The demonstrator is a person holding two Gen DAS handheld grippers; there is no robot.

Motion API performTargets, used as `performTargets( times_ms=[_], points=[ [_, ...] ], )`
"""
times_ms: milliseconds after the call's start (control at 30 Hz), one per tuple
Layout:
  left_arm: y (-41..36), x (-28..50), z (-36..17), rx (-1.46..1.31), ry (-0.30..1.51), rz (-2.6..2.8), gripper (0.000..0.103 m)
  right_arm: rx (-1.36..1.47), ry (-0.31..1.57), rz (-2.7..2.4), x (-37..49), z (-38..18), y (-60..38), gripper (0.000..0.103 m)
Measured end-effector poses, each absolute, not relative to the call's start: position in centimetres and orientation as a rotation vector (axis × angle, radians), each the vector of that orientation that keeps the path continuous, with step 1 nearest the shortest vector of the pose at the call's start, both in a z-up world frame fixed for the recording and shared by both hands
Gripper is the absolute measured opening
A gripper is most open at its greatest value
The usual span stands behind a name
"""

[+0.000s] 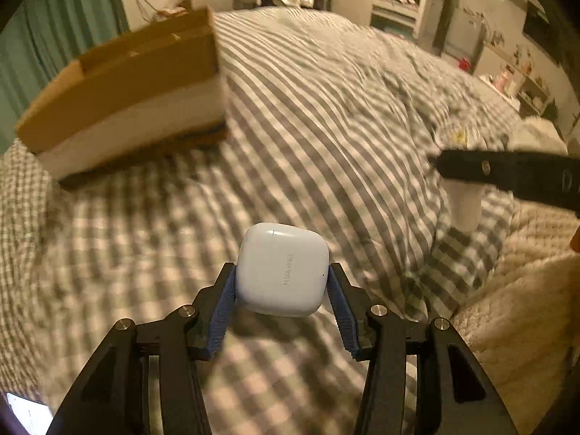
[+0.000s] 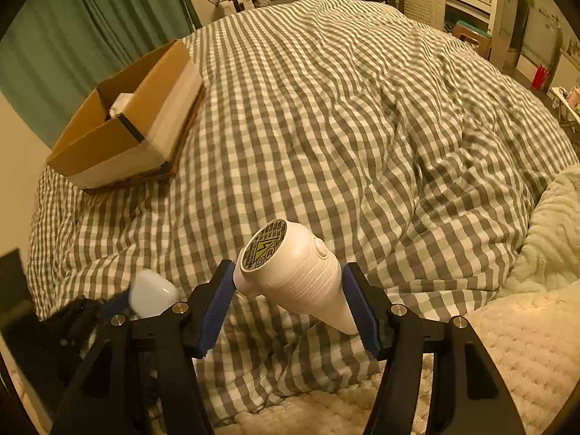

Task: Organize objects
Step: 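Carry the hair dryer in the right tool while the left tool carries the earbud case over the box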

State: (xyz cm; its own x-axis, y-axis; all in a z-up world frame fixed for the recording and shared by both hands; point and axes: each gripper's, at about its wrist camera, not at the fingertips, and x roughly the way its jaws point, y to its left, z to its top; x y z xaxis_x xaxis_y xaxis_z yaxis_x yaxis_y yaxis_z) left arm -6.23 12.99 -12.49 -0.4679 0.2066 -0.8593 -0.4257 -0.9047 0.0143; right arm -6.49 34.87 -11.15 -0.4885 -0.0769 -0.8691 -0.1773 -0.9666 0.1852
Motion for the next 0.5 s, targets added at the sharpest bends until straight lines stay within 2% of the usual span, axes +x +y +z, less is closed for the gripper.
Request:
performTargets(
  times_ms=[500],
  points=[
    [5.2, -9.0, -4.0, -1.147, 0.171, 2.631, 0.051, -1.363, 0.267, 2.824, -7.3, -2.5, 28.5, 0.06]
  ],
)
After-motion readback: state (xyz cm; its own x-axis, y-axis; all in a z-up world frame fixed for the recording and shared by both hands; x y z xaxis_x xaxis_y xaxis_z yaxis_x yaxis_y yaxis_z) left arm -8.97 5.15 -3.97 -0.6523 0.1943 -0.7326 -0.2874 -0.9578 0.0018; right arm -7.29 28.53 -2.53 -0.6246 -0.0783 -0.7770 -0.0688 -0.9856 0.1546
